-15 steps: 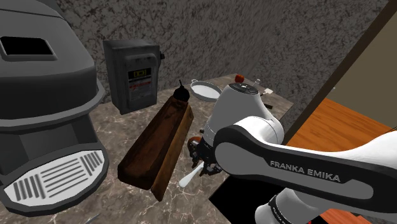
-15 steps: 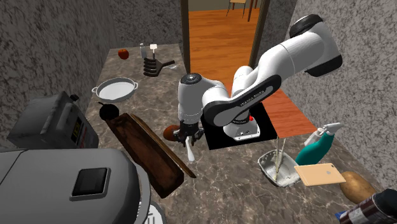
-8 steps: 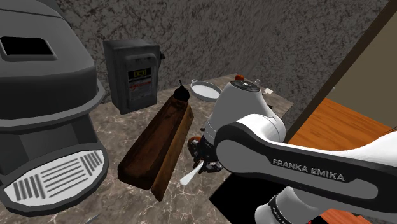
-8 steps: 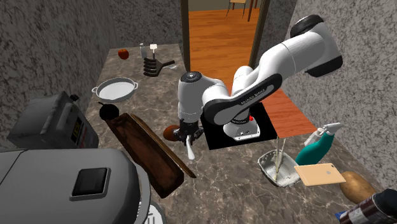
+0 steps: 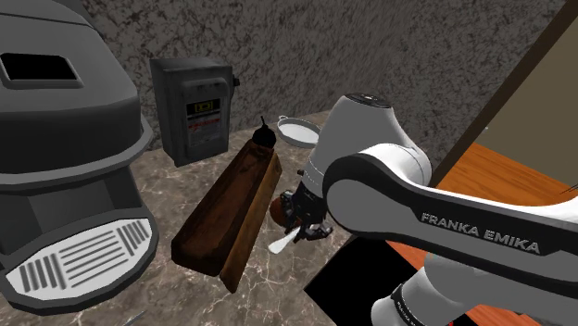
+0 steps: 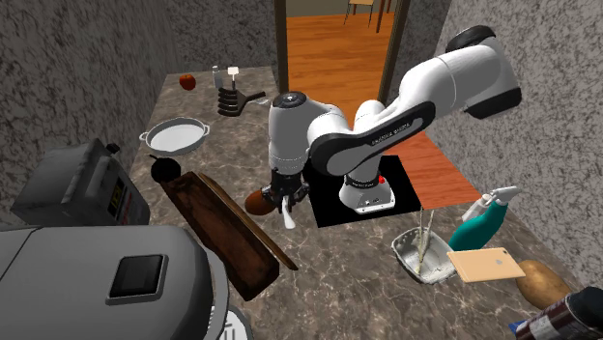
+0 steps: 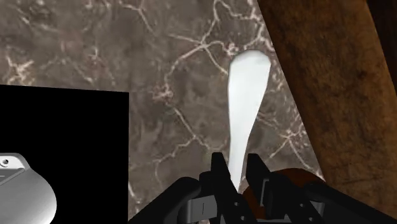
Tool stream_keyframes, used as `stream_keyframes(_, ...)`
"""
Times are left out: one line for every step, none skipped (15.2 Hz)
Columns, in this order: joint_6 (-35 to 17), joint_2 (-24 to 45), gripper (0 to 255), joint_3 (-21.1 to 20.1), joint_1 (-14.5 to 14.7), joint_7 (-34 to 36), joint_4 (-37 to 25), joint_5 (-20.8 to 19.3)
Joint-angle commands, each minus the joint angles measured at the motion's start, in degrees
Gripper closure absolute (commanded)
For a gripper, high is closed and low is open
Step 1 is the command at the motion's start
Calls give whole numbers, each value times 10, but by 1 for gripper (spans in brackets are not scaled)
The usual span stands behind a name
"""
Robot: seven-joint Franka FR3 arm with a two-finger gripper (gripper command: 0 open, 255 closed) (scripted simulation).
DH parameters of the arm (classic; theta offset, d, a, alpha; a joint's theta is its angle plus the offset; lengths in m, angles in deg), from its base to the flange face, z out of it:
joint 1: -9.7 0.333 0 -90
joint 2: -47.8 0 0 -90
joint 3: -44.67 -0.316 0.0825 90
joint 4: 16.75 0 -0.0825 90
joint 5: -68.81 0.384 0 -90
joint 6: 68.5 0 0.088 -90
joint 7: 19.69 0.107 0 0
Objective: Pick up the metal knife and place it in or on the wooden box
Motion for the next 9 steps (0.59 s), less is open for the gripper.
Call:
stream_keyframes(17,-7,255,13,1,2,-9,-10)
stream_keyframes(25,-10,255,19,1,3,-14,-15)
stream_keyframes(33,-13,255,25,1,4,-19,-20)
stream_keyframes(41,-15,255,31,1,5,-24,-24)
stream_keyframes(49,-18,255,37,0,6,-29,-29)
stream_keyframes(57,-20,255,42,0,7,-34,-33)
stream_keyframes(64,-22,255,48,0,8,-39,-38)
stream_keyframes(72,-24,255,53,-1,8,-45,-42)
stream_keyframes(79,-25,255,58,-2,9,-51,-47)
